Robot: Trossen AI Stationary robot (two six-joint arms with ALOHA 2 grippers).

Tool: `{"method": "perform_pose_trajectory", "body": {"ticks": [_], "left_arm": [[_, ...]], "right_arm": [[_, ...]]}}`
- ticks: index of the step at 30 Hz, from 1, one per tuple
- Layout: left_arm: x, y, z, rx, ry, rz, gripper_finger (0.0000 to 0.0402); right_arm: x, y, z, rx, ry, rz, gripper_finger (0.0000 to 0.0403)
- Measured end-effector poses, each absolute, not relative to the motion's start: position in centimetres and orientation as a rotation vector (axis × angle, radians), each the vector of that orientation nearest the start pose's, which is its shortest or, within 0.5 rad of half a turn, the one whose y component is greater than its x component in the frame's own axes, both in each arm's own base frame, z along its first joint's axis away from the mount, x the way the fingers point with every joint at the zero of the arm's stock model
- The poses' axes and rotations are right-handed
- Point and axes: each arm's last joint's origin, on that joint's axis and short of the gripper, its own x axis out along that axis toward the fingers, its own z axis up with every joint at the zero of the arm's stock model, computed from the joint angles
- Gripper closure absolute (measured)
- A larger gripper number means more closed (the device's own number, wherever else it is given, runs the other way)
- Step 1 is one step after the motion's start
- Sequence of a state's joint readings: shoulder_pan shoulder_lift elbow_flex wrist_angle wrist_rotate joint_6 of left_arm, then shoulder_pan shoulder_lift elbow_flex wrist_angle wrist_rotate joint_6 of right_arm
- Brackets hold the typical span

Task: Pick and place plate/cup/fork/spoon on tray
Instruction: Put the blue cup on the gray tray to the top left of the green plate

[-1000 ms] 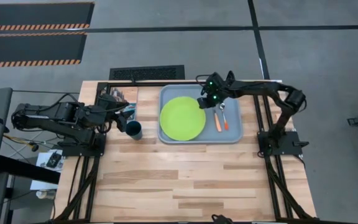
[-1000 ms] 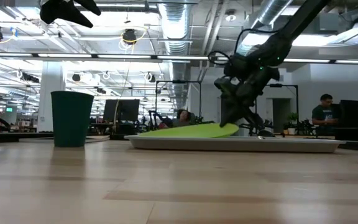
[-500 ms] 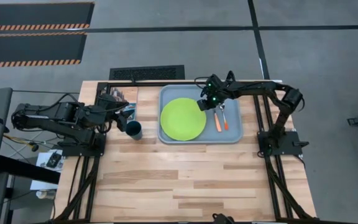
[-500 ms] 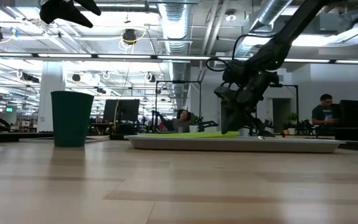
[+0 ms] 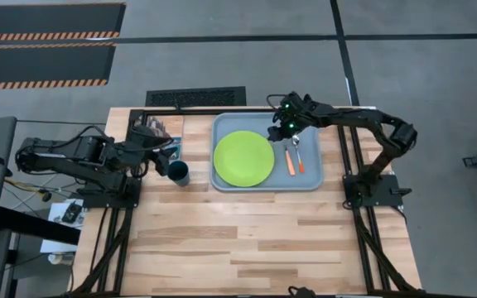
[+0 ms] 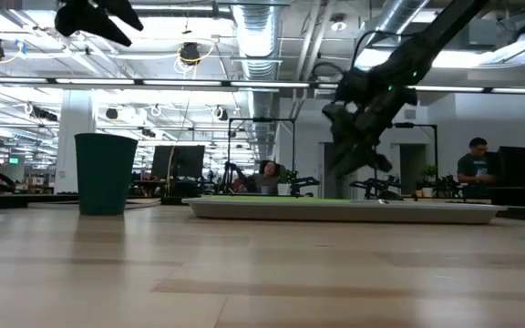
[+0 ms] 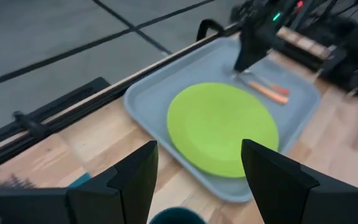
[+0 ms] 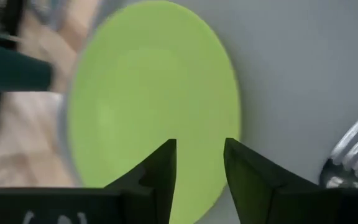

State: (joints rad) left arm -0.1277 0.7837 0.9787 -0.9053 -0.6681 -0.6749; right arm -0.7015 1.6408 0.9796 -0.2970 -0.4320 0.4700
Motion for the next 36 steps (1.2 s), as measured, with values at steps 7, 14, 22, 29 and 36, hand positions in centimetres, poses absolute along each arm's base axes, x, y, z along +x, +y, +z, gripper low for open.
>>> {"method": "perform_pose_trajectory", "body": {"ticks": [7, 14, 22, 29, 36], "left_arm": [[14.0, 0.1, 32.9, -0.345, 0.54, 0.721, 0.0184], [14.4, 0.0, 32.6, -0.353, 0.551, 0.732, 0.0184], [13.4, 0.1, 33.2, -0.39, 0.504, 0.716, 0.0184], [12.2, 0.3, 33.7, -0.409, 0.468, 0.707, 0.0184], [11.8, 0.3, 33.7, -0.415, 0.477, 0.691, 0.0184]], "right_arm": [[25.6, -17.1, 23.2, 0.914, 0.636, -0.343, 0.0243], [31.0, -10.7, 25.0, 0.74, 0.453, -0.173, 0.0241], [38.5, -3.5, 26.5, 0.428, 0.232, 0.12, 0.0247], [45.3, -1.6, 26.0, 0.224, 0.268, 0.14, 0.0255], [49.6, -1.8, 25.3, 0.048, 0.383, 0.185, 0.0208]]}}
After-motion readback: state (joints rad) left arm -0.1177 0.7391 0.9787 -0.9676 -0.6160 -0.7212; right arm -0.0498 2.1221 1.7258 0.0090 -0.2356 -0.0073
